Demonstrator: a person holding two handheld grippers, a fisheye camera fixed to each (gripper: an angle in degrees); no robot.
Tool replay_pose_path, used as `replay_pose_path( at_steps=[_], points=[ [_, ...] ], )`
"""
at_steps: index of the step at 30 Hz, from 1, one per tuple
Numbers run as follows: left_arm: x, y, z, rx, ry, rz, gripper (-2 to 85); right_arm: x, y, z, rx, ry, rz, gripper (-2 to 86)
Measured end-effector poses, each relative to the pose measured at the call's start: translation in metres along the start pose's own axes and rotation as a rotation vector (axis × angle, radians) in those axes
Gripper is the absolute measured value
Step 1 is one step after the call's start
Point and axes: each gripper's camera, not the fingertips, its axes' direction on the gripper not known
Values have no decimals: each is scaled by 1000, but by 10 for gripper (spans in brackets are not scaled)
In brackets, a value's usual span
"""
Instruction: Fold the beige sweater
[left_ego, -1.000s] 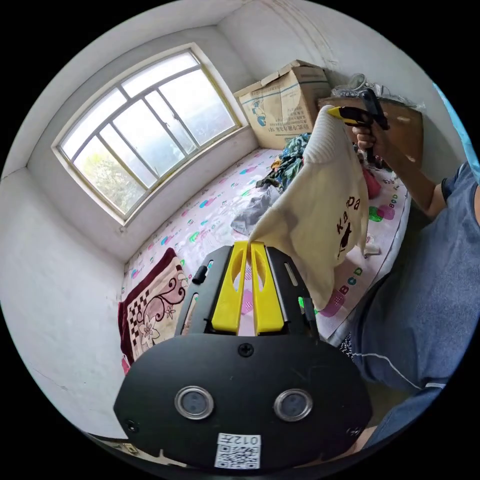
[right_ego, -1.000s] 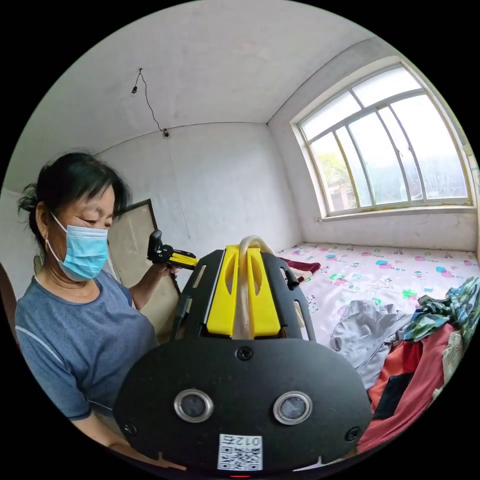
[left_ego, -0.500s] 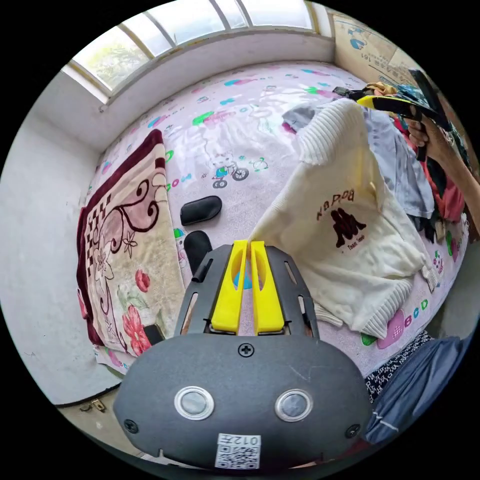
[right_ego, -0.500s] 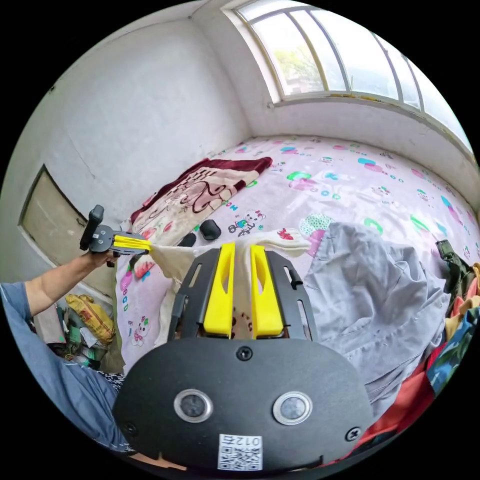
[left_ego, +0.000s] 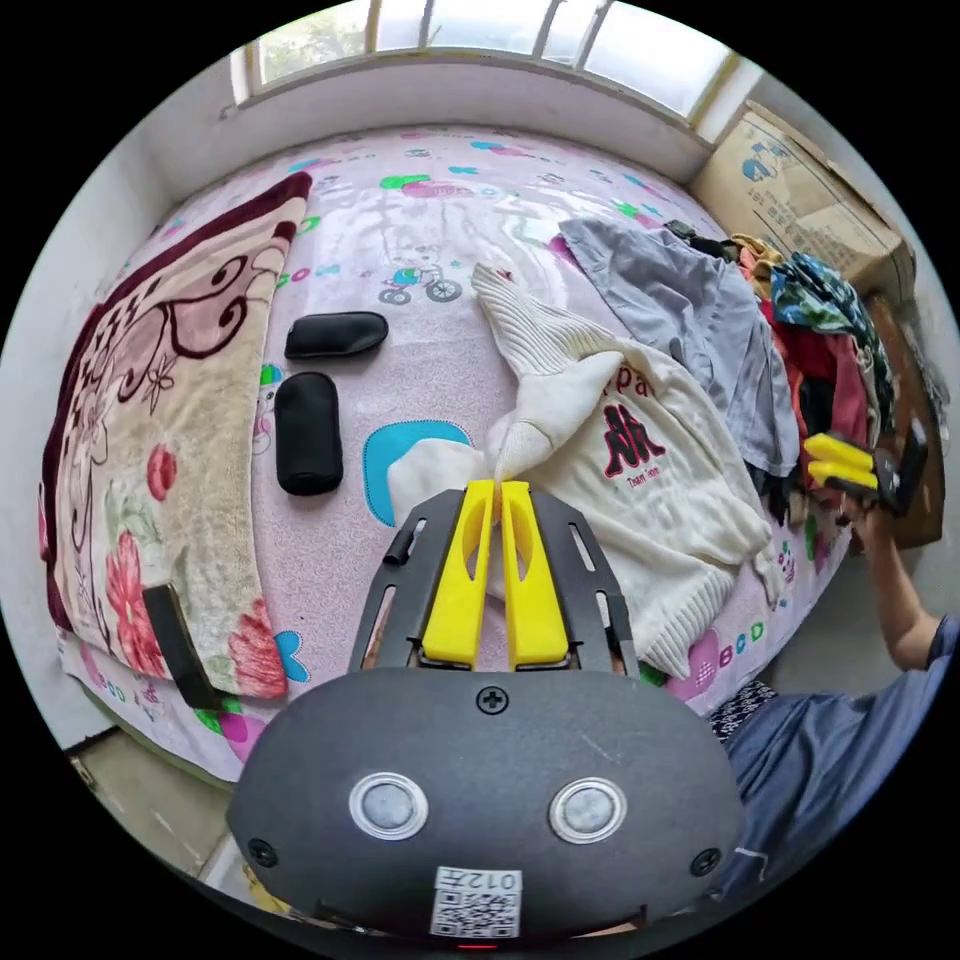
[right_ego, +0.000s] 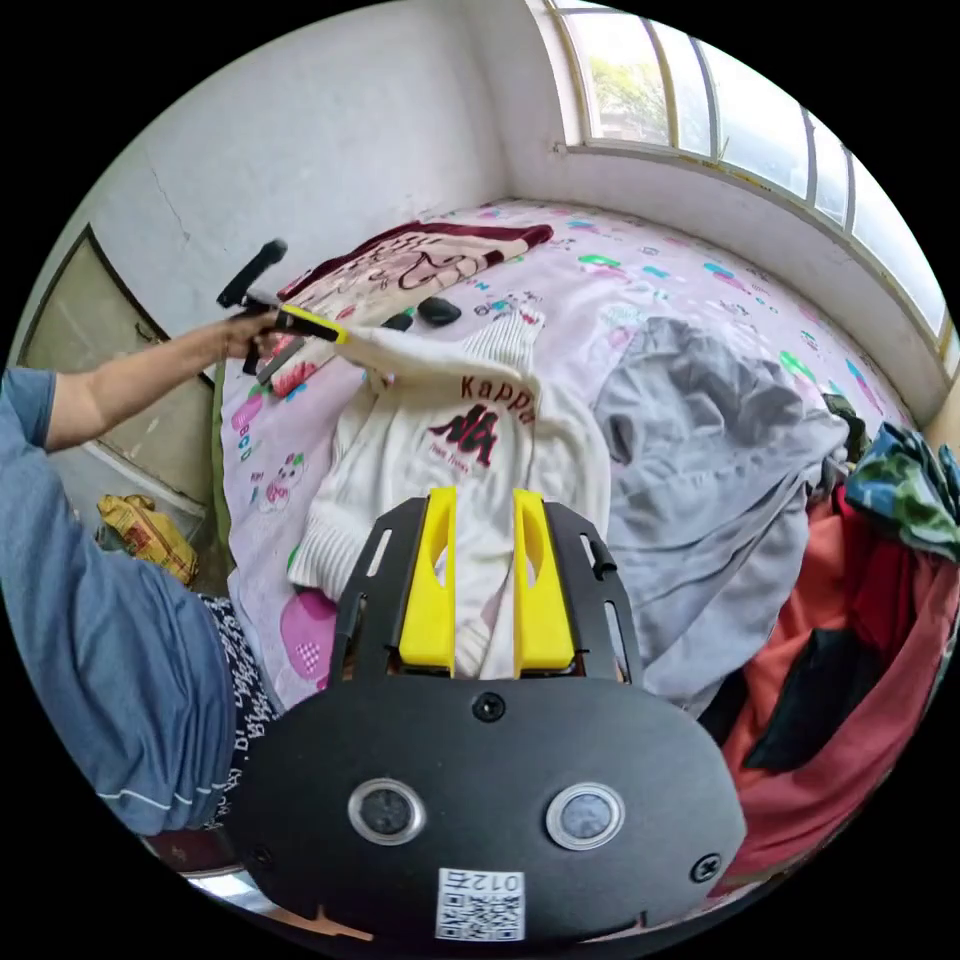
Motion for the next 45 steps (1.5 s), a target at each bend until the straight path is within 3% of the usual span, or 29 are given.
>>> replay_pose_path(
  at_steps=[5, 10, 11, 15, 25, 36, 45],
  points=[
    [-43, -11, -5, 48, 170, -163, 2, -35, 62, 69, -96, 10, 80, 104],
    [-6, 8, 11, -139, -313, 160, 2, -73, 54, 117, -102, 0, 10, 104],
    [-6, 14, 11, -137, -312, 166, 2, -77, 52, 124, -116, 5, 0, 103],
    [-7, 73, 9, -45, -45, 135, 3, -103, 39, 164, -187, 6, -49, 89],
    [85, 243, 102, -85, 53, 158, 10, -163, 33, 195, -232, 33, -57, 31],
    [82, 283, 175, -100, 149, -153, 98, -236, 35, 246, -351, 113, -103, 23],
    [79, 300, 176, -66, 267, -158, 127, -257, 32, 257, -409, 60, -97, 20]
  ],
)
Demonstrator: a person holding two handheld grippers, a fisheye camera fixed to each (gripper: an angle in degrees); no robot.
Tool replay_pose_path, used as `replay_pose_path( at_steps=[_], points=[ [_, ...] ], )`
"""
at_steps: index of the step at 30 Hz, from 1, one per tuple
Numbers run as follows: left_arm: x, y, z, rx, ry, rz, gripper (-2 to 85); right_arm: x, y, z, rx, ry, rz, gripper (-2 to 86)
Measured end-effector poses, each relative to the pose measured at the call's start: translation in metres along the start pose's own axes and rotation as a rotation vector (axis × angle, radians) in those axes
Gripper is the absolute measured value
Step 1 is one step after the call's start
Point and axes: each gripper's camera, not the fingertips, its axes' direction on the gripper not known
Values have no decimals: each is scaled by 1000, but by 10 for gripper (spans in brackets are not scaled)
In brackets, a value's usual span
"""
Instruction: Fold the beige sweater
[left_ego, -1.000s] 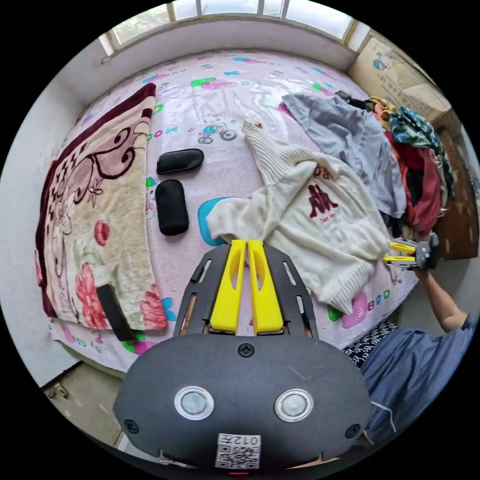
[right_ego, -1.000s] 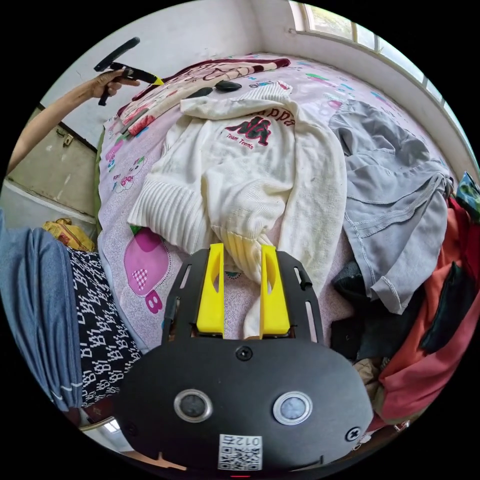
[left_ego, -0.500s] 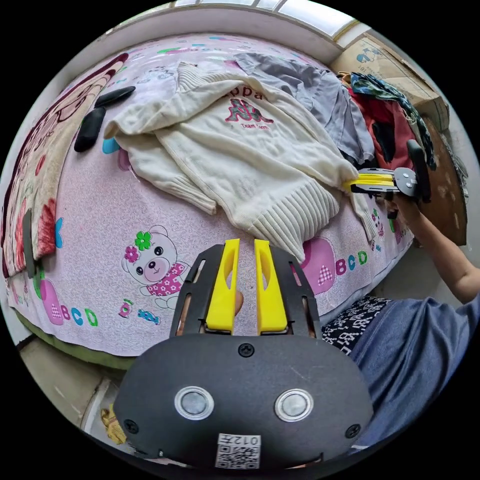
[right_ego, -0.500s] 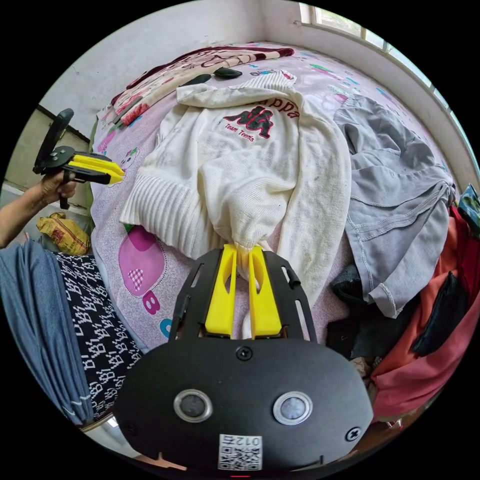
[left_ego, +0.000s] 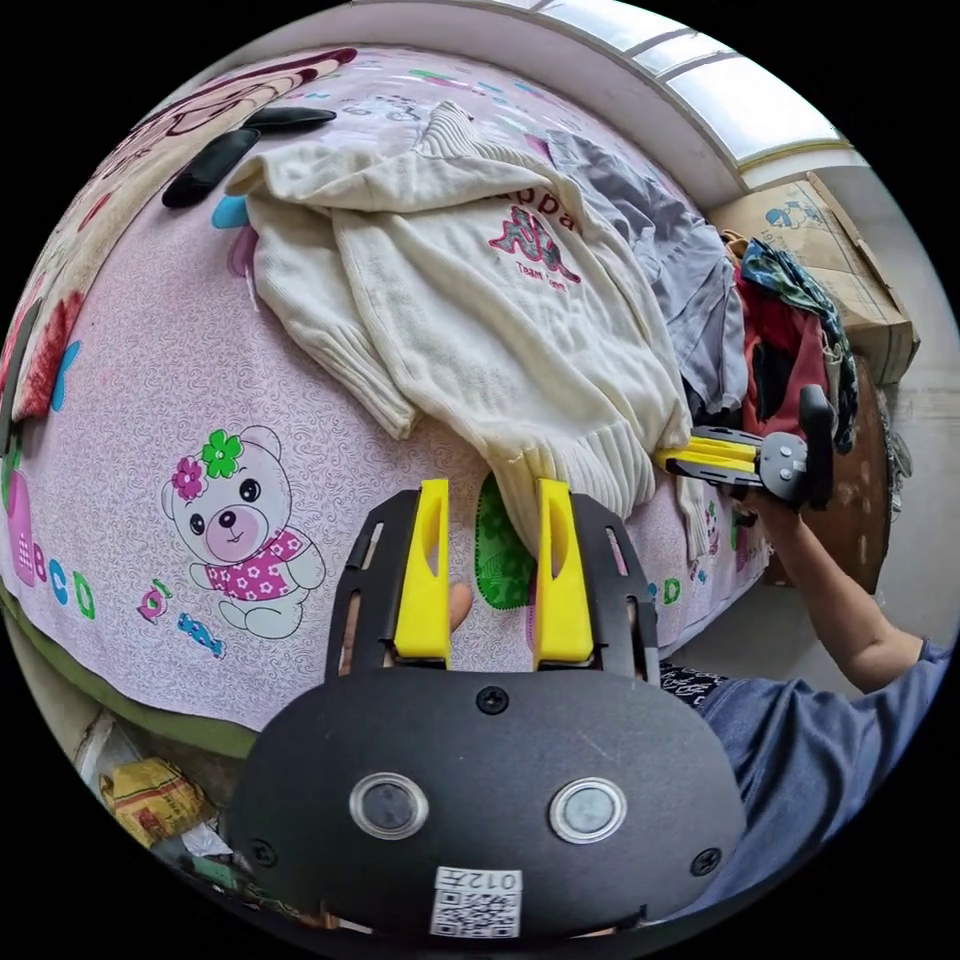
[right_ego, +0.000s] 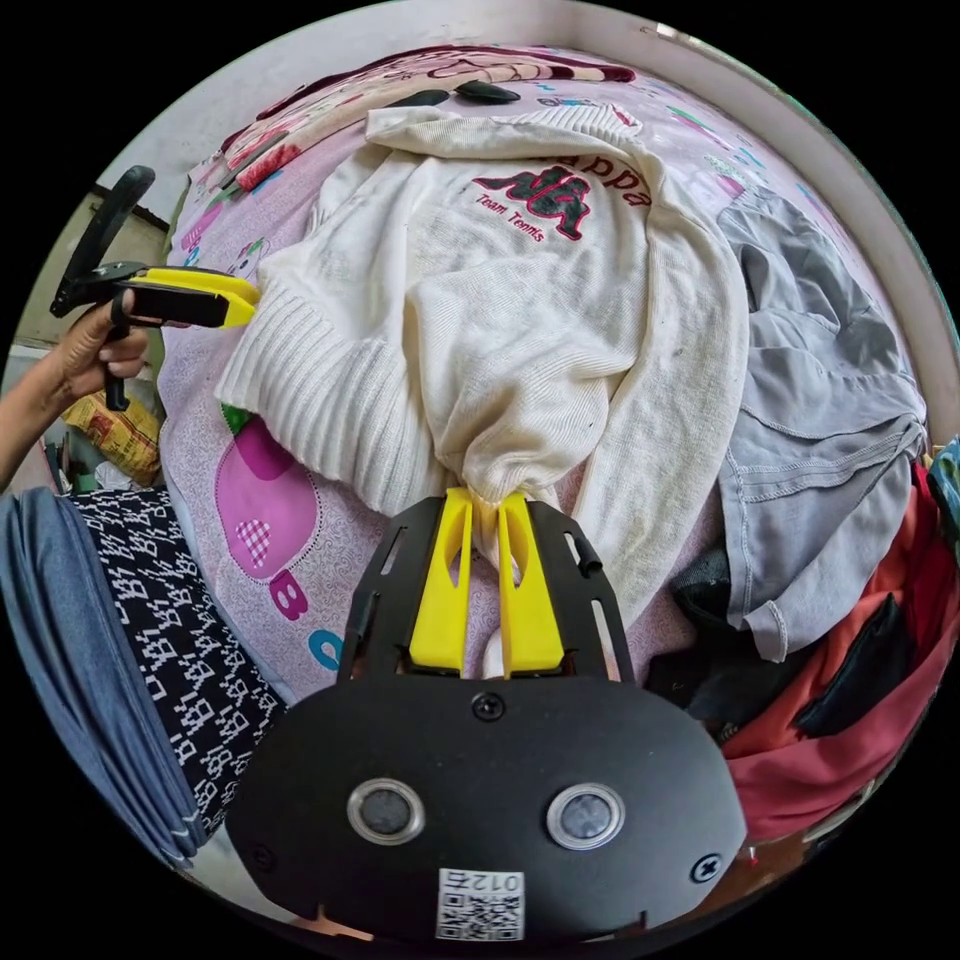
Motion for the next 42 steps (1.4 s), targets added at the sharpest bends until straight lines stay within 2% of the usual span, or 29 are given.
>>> replay_pose_path(
  at_steps=[3, 12, 15, 21, 27, 33, 38, 42],
  points=[
    [17, 5, -4, -9, -12, 67, 131, -2, 1, 0, -4, -35, 6, 22],
    [37, -2, 30, -69, -33, 44, 123, -16, 9, -6, -30, -117, 8, 71],
    [45, -2, 37, -83, -54, 43, 111, -26, 14, -9, -32, -29, 17, 65],
    [64, 12, 43, -118, -117, 44, 76, -35, 42, -24, 10, -2, 113, 30],
    [82, 35, 24, -187, -173, 104, 58, -38, 93, -59, 24, -168, 239, 20],
    [82, 74, -21, -301, -226, 165, 51, -87, 150, -75, -60, -300, 229, 21],
    [81, 109, -18, -393, -235, 176, 51, -128, 184, -66, -72, -314, 205, 27],
    [87, 128, 8, -405, -326, 185, 49, -151, 196, -55, -97, -236, 173, 47]
  ],
)
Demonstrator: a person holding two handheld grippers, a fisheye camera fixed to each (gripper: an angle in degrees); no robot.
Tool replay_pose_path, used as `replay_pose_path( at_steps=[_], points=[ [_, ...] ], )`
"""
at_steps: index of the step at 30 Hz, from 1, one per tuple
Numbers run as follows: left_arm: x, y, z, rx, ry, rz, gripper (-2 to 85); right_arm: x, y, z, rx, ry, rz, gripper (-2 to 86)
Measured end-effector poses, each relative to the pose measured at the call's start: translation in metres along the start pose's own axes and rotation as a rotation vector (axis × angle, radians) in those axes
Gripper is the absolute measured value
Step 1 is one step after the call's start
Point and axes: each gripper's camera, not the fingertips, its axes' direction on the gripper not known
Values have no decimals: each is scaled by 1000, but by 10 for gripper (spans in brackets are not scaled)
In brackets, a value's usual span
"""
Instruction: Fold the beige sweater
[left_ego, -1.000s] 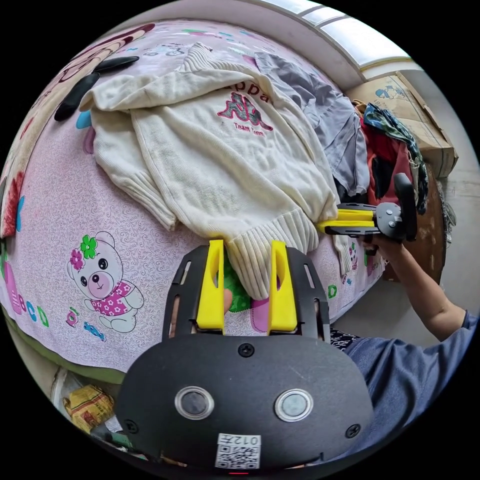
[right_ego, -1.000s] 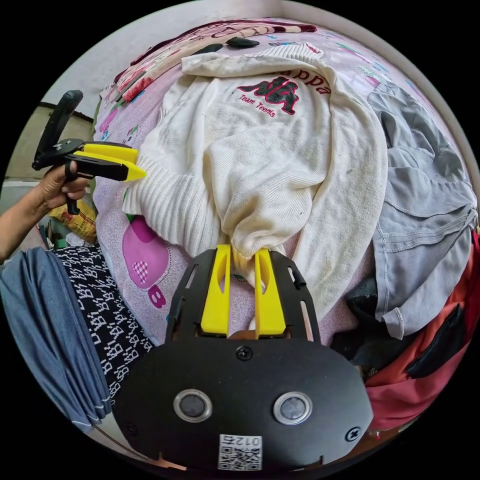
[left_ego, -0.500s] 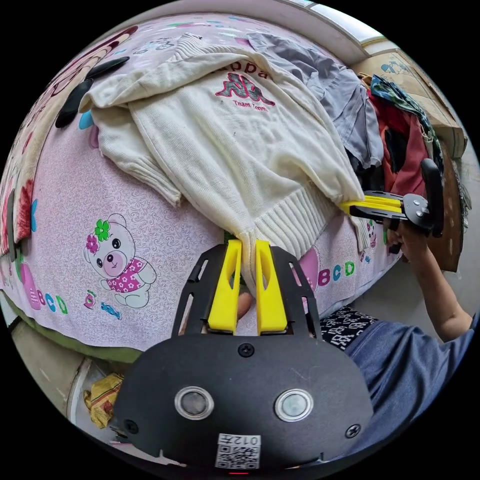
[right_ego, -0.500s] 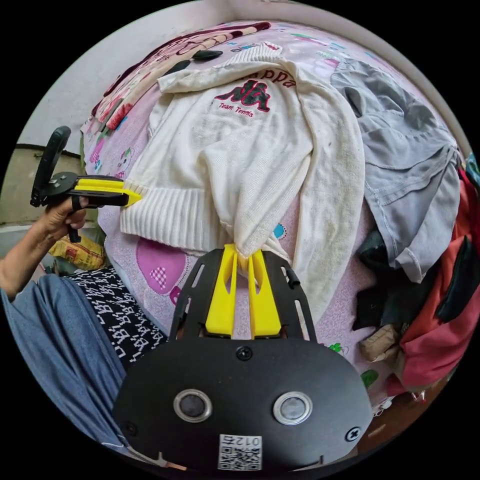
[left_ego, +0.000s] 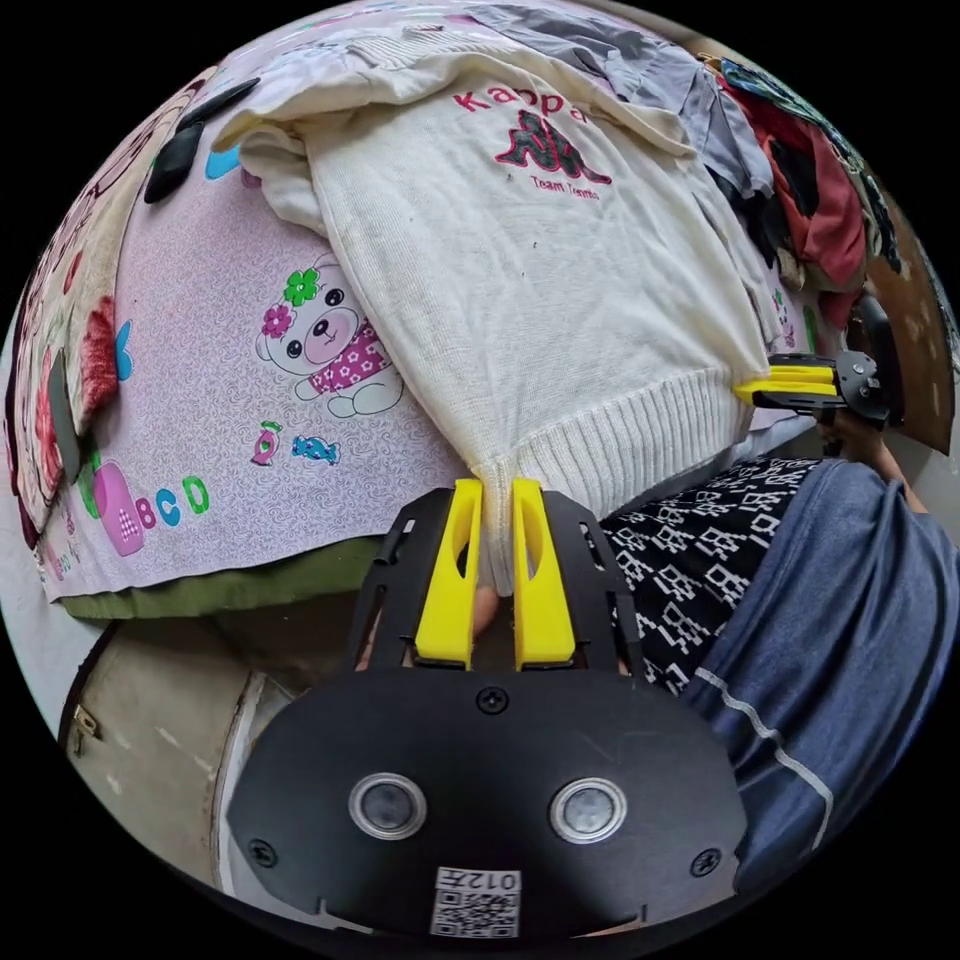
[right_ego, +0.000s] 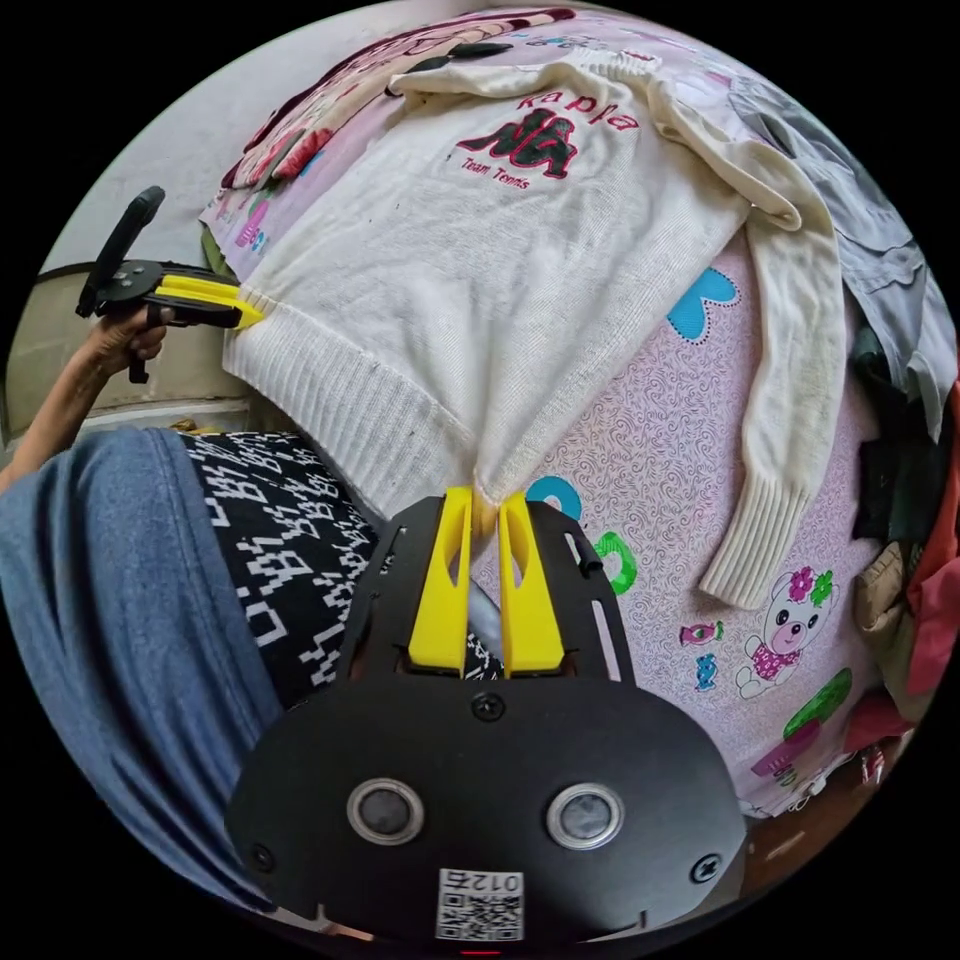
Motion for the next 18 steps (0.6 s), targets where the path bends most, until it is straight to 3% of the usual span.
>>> replay_pose_path(
  at_steps=[5, 11, 18],
  points=[
    [-1, 17, 0, 61, 66, -96, 37, 8, 36, -38, 62, 76, 52, 92],
    [0, 69, -34, 185, -33, -222, 16, 52, 104, -87, 192, 282, 157, 86],
    [125, -24, -75, 311, -65, 116, 4, 83, 112, -97, 254, 342, 208, 68]
  ],
)
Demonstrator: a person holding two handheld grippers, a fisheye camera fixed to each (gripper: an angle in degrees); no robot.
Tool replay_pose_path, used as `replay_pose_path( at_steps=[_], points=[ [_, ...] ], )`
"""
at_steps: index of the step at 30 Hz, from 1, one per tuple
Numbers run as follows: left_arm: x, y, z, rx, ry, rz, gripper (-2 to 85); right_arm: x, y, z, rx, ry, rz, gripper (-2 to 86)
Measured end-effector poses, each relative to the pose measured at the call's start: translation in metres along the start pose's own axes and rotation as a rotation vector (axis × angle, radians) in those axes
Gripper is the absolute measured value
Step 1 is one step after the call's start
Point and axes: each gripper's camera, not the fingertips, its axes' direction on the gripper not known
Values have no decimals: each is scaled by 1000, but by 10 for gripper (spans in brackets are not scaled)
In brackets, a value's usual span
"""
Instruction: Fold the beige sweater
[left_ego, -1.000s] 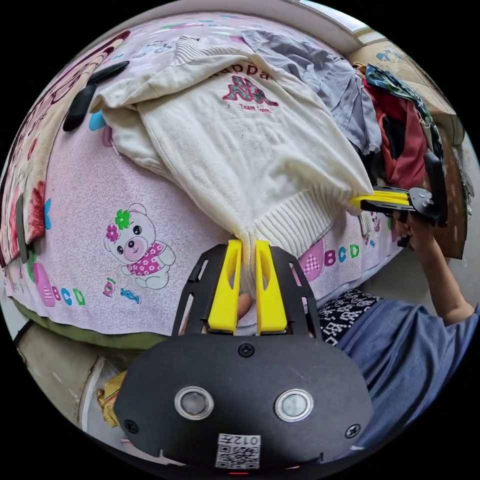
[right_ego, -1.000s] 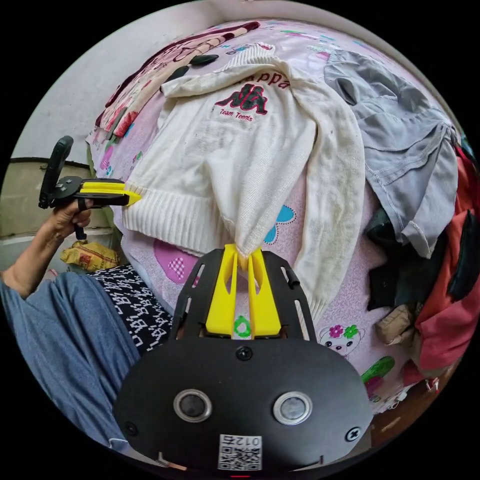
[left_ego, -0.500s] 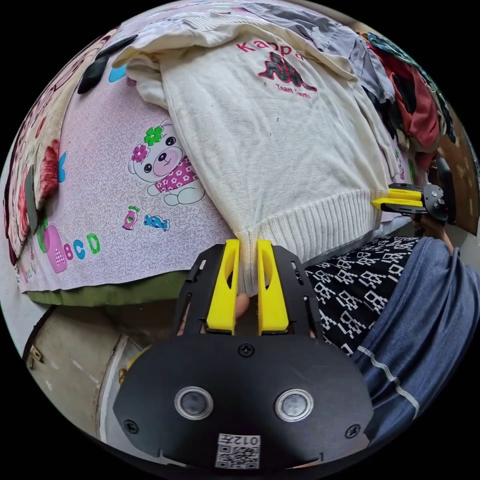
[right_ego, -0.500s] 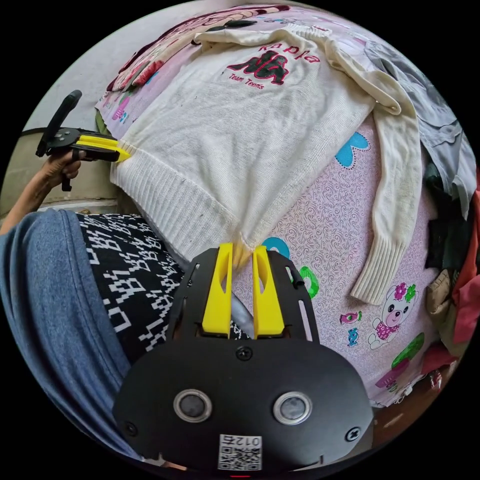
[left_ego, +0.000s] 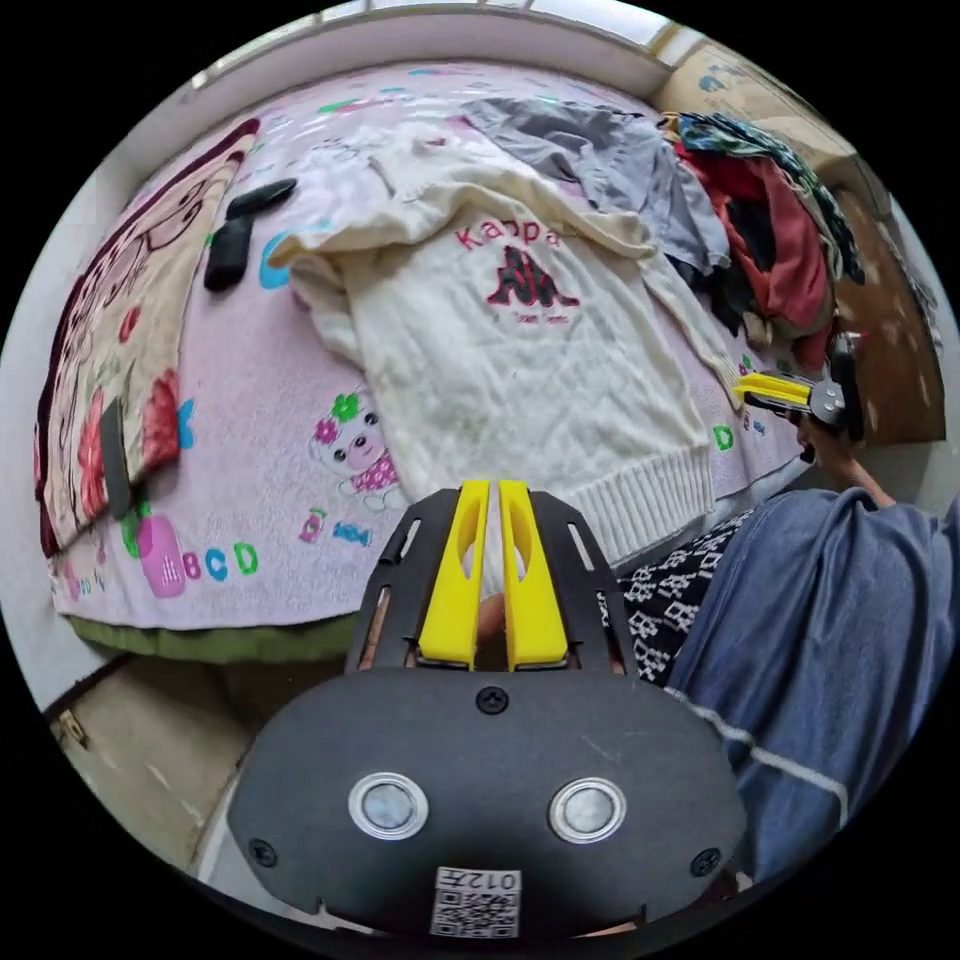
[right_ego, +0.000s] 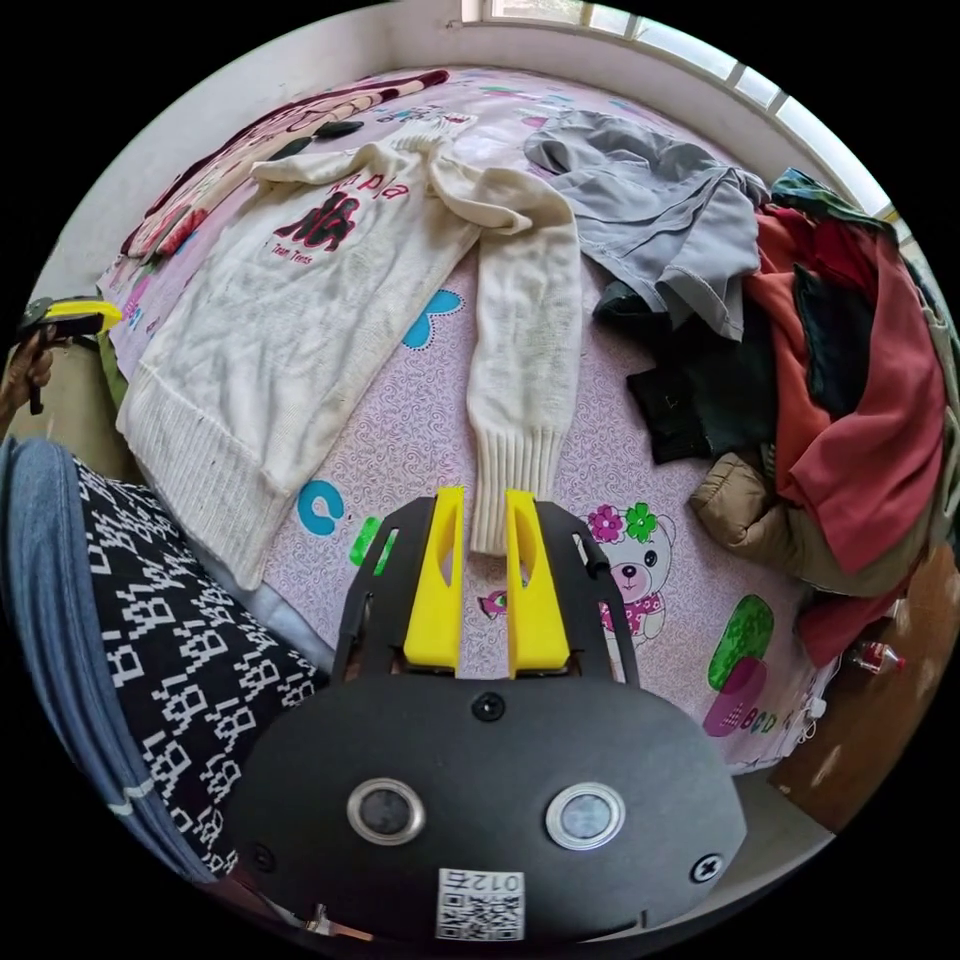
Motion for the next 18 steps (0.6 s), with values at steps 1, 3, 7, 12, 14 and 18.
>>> replay_pose_path(
  at_steps=[1, 3, 7, 12, 14, 18],
  points=[
    [21, -28, 3, 25, -5, 59, 4, 3, -1, 0, -3, -12, -2, 66],
    [52, -68, 9, 65, 0, 143, 3, 7, 0, -1, -1, -40, 1, 65],
    [112, -149, 37, 82, -18, 281, 4, 15, 1, 4, -31, -62, 0, 69],
    [169, -210, 62, 100, -109, 420, 12, 35, 1, 5, -49, -30, 37, 41],
    [190, -224, 71, 108, -167, 499, 18, 42, 0, 7, -57, -46, 36, 34],
    [235, -242, 95, 121, -298, 681, 33, 59, -3, 14, -82, -80, 39, 27]
  ],
)
